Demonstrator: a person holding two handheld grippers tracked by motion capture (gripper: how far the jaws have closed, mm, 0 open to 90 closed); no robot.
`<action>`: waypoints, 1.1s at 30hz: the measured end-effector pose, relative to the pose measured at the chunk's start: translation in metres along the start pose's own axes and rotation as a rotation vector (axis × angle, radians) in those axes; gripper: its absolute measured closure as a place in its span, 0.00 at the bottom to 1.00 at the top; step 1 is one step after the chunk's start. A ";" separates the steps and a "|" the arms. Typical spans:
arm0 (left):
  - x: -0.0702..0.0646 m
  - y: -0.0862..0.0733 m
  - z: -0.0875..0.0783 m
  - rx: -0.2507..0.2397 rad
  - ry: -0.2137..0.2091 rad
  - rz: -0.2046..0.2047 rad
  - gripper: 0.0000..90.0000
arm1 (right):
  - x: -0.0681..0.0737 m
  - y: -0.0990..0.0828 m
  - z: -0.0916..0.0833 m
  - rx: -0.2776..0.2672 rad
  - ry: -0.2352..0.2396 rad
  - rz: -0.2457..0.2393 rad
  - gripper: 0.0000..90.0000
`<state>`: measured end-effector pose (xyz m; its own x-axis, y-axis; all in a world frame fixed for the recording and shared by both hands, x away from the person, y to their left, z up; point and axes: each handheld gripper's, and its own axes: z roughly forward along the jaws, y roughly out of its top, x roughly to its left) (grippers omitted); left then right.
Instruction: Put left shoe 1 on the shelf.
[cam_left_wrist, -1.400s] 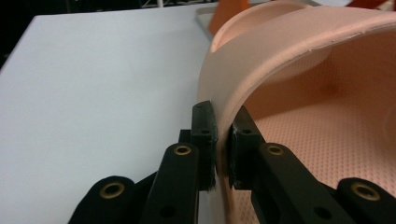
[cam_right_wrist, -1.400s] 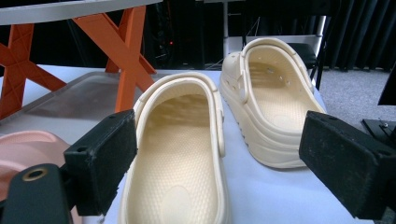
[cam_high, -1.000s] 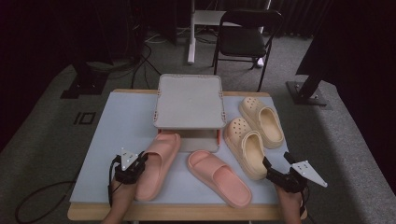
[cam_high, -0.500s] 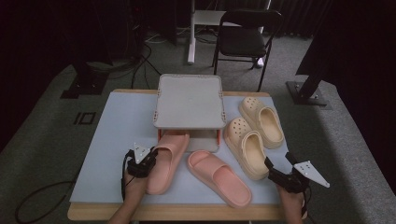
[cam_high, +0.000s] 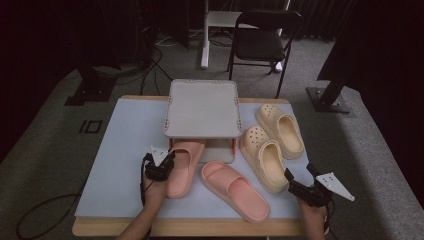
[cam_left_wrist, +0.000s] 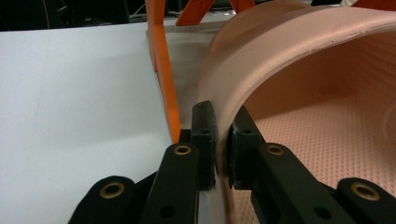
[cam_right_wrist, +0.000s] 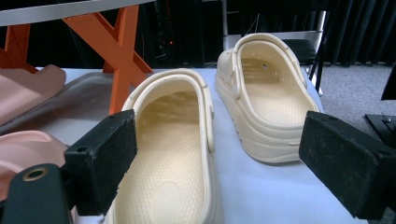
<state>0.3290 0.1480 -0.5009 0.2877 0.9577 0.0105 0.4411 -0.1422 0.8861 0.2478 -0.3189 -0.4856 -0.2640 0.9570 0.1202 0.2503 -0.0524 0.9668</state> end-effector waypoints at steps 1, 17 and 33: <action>-0.001 0.000 0.002 0.001 0.009 0.000 0.92 | 0.000 0.000 0.000 0.001 0.001 0.001 0.12; -0.001 0.004 0.028 -0.017 0.091 -0.088 0.92 | -0.004 -0.001 -0.001 0.004 0.012 0.023 0.12; -0.004 0.012 0.043 -0.049 0.114 -0.104 0.77 | -0.007 -0.003 -0.002 0.008 0.018 0.037 0.12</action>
<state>0.3702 0.1318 -0.5101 0.1434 0.9891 -0.0323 0.4203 -0.0313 0.9068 0.2475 -0.3261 -0.4885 -0.2710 0.9492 0.1599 0.2680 -0.0851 0.9597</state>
